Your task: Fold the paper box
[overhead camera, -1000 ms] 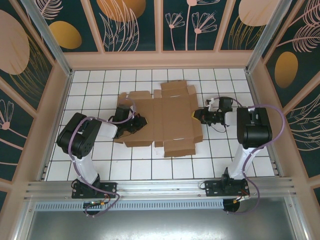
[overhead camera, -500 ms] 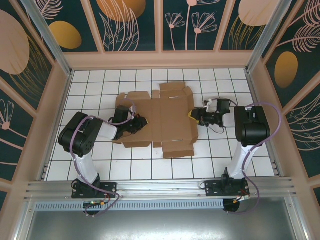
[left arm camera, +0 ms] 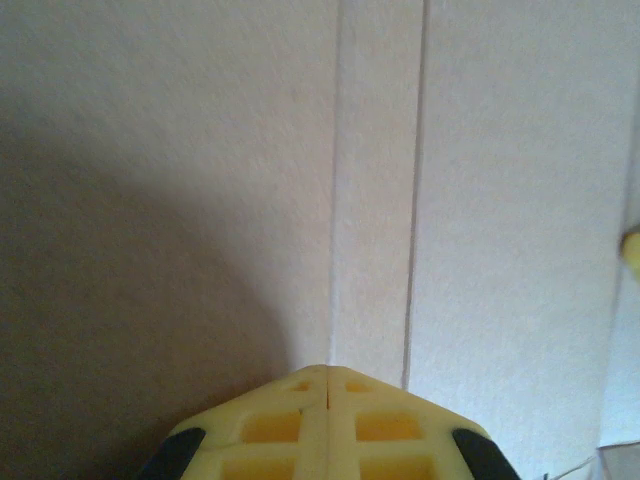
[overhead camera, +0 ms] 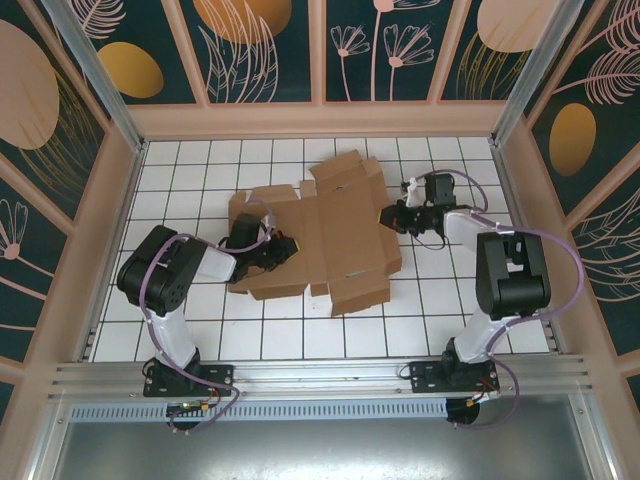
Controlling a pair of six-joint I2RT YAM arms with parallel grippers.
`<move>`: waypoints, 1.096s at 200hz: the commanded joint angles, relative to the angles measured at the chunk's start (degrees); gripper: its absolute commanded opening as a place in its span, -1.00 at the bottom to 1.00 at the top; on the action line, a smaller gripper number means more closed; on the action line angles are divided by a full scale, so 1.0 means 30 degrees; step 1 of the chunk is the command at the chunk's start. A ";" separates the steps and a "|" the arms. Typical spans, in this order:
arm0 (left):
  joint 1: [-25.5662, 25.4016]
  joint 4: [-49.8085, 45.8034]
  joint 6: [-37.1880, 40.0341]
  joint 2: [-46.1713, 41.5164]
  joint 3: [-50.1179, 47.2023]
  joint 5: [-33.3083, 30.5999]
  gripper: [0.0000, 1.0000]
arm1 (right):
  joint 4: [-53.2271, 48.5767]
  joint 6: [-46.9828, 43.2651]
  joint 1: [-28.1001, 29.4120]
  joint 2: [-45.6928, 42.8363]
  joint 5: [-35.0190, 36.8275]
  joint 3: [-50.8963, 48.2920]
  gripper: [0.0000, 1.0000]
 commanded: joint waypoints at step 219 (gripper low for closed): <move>-0.0883 -0.6412 0.1605 -0.3224 0.1015 -0.2817 -0.77 | -1.6048 -0.7477 0.7285 0.2800 1.7851 1.2881 -1.00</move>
